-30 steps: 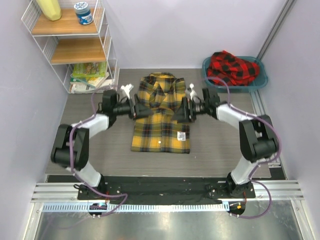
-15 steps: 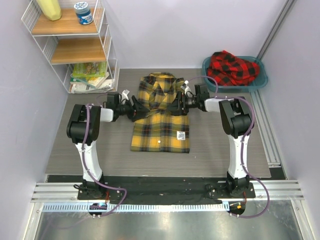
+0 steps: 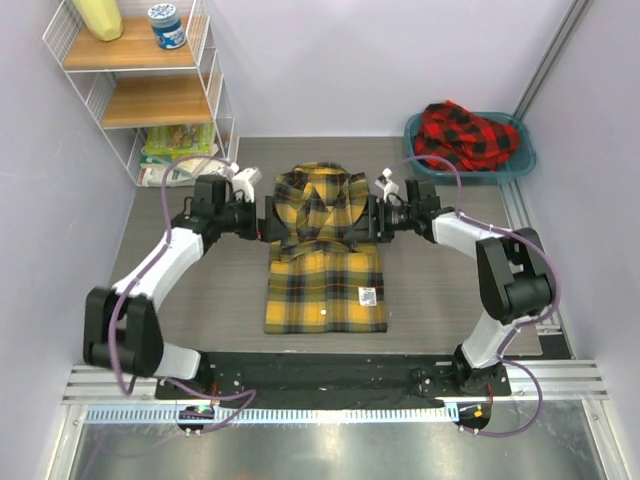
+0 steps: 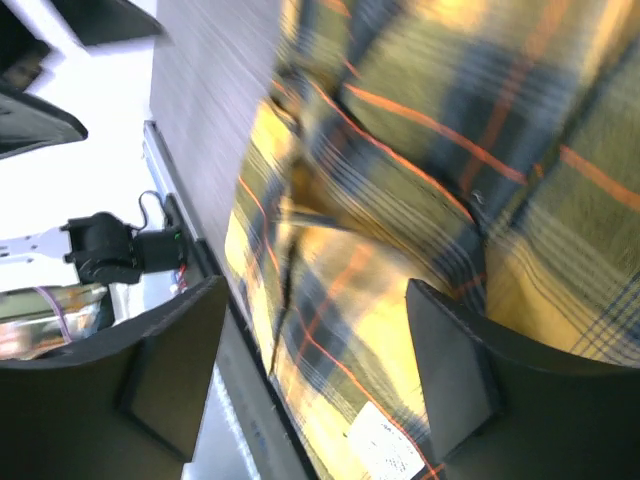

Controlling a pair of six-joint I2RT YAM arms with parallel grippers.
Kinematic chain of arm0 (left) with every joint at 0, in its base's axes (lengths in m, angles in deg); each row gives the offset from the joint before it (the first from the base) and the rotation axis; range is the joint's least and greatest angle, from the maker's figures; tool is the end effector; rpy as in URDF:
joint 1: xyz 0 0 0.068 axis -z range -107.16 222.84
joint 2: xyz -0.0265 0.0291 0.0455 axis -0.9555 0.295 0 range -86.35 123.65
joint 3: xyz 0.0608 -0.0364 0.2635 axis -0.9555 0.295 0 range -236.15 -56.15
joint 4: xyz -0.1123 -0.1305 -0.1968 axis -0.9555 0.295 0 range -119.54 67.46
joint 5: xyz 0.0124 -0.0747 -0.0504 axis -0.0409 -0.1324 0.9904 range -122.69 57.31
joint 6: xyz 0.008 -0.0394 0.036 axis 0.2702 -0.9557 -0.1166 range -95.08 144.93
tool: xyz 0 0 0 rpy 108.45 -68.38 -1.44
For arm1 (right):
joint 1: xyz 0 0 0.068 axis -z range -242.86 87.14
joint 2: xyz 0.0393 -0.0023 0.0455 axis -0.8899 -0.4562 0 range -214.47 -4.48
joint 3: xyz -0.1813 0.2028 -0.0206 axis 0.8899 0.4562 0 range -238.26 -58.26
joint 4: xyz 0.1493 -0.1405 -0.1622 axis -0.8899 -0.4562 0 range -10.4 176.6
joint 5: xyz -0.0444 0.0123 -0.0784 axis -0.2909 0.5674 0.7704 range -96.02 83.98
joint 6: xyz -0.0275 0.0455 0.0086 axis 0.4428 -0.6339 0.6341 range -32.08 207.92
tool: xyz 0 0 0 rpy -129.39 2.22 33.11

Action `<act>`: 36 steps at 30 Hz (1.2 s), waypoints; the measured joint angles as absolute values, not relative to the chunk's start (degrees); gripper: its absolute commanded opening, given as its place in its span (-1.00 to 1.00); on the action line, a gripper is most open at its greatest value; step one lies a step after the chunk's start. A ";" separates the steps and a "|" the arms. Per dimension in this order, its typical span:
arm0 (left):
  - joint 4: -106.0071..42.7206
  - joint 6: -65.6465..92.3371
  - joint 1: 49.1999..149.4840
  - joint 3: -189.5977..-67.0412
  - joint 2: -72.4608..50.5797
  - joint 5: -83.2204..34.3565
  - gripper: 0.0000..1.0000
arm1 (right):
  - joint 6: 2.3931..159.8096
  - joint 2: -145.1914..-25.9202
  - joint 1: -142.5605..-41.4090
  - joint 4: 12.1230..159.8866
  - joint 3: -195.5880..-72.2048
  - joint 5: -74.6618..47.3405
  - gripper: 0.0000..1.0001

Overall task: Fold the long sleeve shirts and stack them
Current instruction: Fold the shirt

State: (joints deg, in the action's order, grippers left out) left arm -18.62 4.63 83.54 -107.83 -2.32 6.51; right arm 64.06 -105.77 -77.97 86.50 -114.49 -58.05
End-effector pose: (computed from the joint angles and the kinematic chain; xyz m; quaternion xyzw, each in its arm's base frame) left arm 0.2961 -0.0789 0.2261 0.0602 0.8729 -0.3966 0.2778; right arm 0.3353 0.1195 0.1734 -0.1035 0.8411 0.4966 0.1878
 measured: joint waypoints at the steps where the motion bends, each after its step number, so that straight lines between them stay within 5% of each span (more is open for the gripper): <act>1: -14.82 10.62 84.59 -110.83 -4.74 3.21 0.99 | 64.52 -104.24 -78.34 86.26 -114.86 -57.46 0.43; 8: -0.83 42.71 108.63 -104.03 -28.63 -19.46 0.99 | 69.76 -101.42 -84.27 85.32 -121.64 -53.39 -0.24; 11: 2.10 48.69 125.11 -98.32 -33.00 -30.19 0.95 | 70.73 -104.63 -88.00 85.71 -122.97 -53.00 -0.34; 16: 2.89 52.15 144.48 -95.33 -28.46 -41.93 0.57 | 70.62 -113.14 -91.85 87.14 -123.56 -52.89 -0.45; 31: -7.85 53.59 159.71 -95.44 -6.01 -56.31 0.01 | 70.73 -122.88 -91.24 87.18 -125.37 -55.36 -0.55; 36: -12.59 54.44 159.71 -95.00 -1.95 -59.83 -0.73 | 70.86 -122.91 -91.24 88.18 -124.74 -55.56 -0.58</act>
